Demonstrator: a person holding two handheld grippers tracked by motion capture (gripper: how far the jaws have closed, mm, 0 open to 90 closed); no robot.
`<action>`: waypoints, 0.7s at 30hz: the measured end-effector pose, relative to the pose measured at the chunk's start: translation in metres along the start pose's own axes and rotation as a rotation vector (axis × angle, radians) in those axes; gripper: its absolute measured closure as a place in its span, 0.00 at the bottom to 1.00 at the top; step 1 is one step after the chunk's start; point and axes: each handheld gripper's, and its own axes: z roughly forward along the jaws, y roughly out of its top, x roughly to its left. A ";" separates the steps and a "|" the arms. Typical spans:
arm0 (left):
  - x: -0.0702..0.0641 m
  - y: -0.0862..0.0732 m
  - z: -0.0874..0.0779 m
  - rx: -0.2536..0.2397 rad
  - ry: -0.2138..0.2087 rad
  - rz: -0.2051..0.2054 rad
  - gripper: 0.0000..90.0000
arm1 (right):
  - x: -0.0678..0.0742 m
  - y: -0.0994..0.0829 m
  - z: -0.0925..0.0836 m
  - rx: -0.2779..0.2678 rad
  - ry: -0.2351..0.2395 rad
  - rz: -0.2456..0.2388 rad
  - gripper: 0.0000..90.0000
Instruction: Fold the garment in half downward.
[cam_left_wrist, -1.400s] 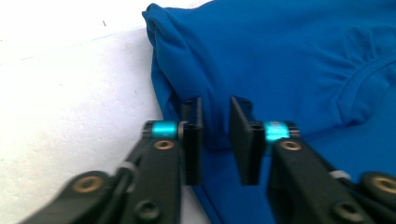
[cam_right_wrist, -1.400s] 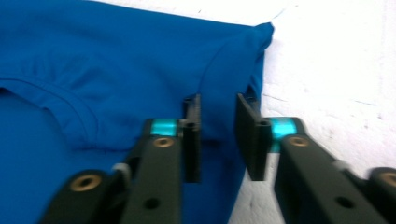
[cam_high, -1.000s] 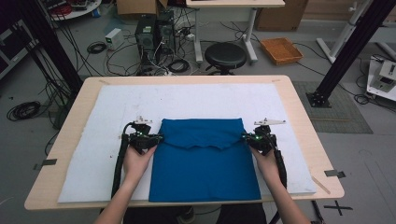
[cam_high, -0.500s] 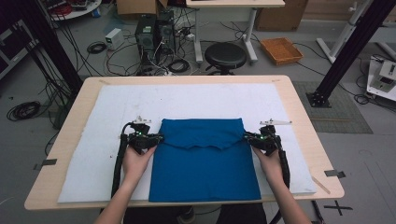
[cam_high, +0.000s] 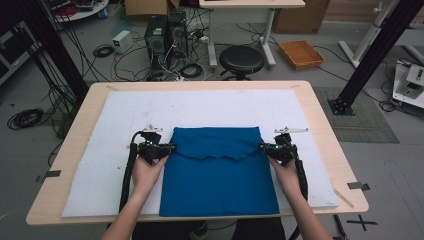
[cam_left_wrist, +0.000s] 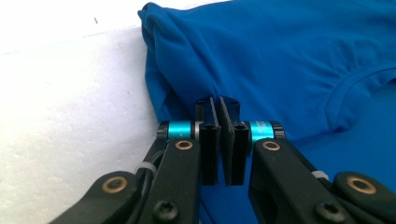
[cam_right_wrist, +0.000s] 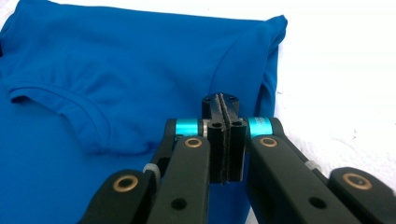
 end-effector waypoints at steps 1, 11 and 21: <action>0.000 0.000 0.000 -0.005 -0.006 -0.007 0.96 | 0.000 0.000 -0.001 -0.003 -0.002 0.001 1.00; 0.002 0.000 -0.002 -0.009 -0.018 -0.012 0.96 | -0.019 -0.001 -0.002 -0.006 0.069 0.156 0.83; 0.002 0.000 -0.002 -0.013 -0.016 -0.016 0.96 | -0.022 -0.001 0.002 0.019 0.087 0.177 0.82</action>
